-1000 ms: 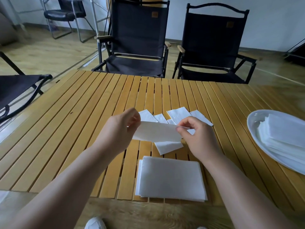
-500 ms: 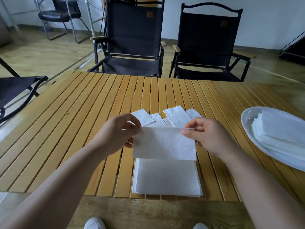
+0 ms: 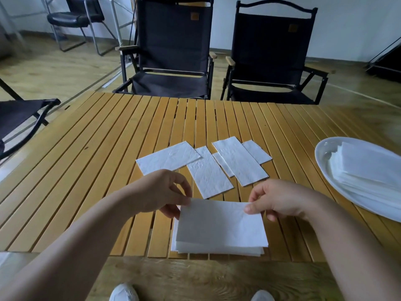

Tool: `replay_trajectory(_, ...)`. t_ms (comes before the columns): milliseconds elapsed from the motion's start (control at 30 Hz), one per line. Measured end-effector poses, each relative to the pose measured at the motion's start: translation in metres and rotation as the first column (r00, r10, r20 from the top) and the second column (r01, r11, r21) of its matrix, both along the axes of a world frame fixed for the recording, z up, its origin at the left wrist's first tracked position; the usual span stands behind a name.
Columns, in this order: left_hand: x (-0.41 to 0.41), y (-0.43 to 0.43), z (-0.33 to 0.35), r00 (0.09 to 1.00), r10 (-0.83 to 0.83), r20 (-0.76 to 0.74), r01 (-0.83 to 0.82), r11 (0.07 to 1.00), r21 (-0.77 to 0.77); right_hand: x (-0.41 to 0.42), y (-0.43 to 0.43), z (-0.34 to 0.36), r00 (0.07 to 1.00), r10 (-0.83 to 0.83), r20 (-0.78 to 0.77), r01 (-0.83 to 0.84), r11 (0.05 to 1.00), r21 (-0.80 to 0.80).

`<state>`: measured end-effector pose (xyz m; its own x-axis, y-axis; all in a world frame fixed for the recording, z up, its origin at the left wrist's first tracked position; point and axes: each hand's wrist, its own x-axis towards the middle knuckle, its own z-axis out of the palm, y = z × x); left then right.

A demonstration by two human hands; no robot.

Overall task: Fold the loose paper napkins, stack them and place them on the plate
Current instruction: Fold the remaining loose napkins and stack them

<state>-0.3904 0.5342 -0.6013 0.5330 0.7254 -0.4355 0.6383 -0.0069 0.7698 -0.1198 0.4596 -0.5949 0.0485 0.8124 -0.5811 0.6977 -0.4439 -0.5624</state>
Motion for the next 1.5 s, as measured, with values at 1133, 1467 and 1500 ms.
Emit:
replay_trajectory(1133,0.033,0.029,-0.044,0.951,0.076,-0.301,0.137,0.766,0.628,-0.057,0.038,-0.042,0.974,-0.167,0.156,0.077,0.882,0.465)
replay_trajectory(1467,0.033,0.032,-0.053,0.981,0.091,-0.173,0.043,0.761,0.647,-0.066,0.037,-0.051,0.959,-0.067,0.276,-0.076,0.875,0.478)
replay_trajectory(1500,0.033,0.031,-0.053,0.98,0.099,-0.171,0.035,0.764,0.644,-0.065,0.037,-0.051,0.956,-0.064,0.285,-0.087,0.869,0.488)
